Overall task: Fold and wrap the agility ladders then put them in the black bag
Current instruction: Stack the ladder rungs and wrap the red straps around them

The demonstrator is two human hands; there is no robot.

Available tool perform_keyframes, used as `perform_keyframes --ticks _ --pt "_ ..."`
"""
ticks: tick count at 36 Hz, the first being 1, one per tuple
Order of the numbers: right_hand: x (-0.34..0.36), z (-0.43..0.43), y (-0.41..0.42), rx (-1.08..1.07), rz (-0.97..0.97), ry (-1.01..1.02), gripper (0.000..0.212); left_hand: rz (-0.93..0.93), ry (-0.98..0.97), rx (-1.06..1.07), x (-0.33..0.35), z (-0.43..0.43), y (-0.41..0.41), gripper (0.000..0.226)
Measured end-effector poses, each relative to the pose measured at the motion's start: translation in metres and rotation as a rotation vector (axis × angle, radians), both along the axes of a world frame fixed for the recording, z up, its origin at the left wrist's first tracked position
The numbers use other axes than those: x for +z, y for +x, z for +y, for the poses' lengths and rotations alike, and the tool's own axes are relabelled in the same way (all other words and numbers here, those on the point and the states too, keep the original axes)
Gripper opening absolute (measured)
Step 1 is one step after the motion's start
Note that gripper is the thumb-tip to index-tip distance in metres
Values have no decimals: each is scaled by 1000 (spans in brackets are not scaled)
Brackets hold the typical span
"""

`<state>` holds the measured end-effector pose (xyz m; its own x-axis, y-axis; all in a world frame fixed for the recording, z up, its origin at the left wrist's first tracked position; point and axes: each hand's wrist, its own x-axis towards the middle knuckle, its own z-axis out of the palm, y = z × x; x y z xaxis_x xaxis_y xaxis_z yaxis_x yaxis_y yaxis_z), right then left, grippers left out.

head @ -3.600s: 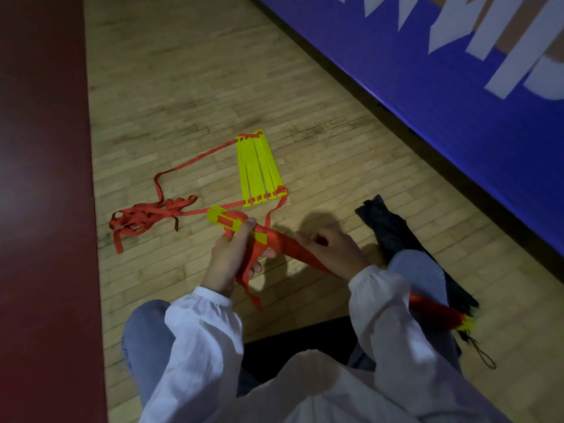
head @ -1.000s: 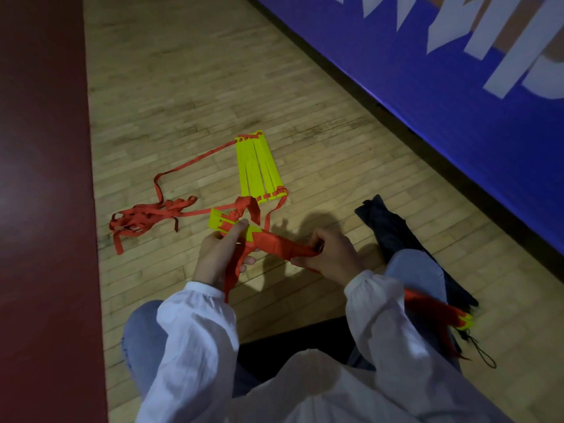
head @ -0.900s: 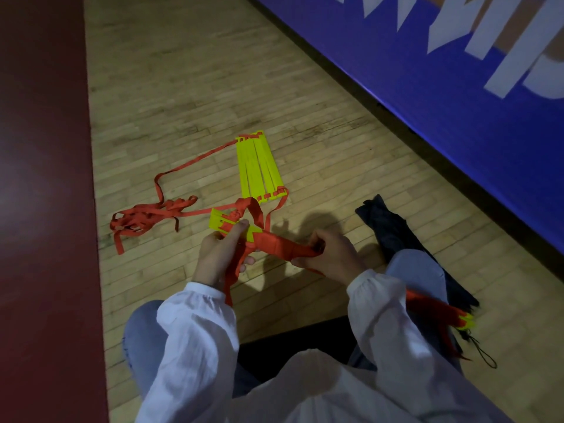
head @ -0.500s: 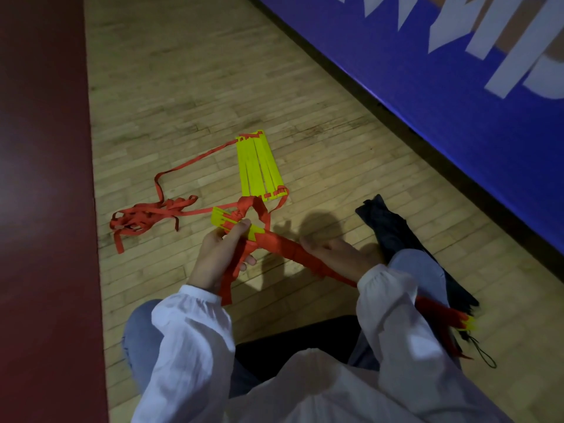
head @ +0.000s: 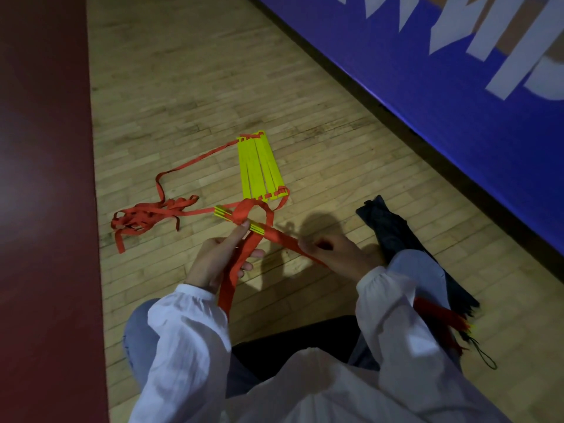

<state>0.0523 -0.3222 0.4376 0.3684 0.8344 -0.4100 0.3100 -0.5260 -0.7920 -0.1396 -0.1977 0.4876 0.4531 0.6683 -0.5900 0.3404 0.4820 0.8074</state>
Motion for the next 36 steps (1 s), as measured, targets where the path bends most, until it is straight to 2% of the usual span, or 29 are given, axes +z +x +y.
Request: perform_keyframes --ticks 7,14,20,26,31,36 --pt "-1 0 -5 -43 -18 28 59 -64 20 79 -1 0 3 36" --pt "-2 0 -6 -48 -28 8 49 -74 84 99 -6 -1 5 38" --pt "-2 -2 -1 -37 -14 -22 49 -55 119 28 -7 -4 2 38" --pt "1 -6 2 -5 23 -55 32 -61 127 -15 -7 -4 -1 36" --pt "-1 -6 2 -47 -2 -36 41 -84 100 -8 -7 -3 -1 34" --pt "-1 -6 2 -80 -37 -22 41 -150 54 34 -12 -1 1 30"
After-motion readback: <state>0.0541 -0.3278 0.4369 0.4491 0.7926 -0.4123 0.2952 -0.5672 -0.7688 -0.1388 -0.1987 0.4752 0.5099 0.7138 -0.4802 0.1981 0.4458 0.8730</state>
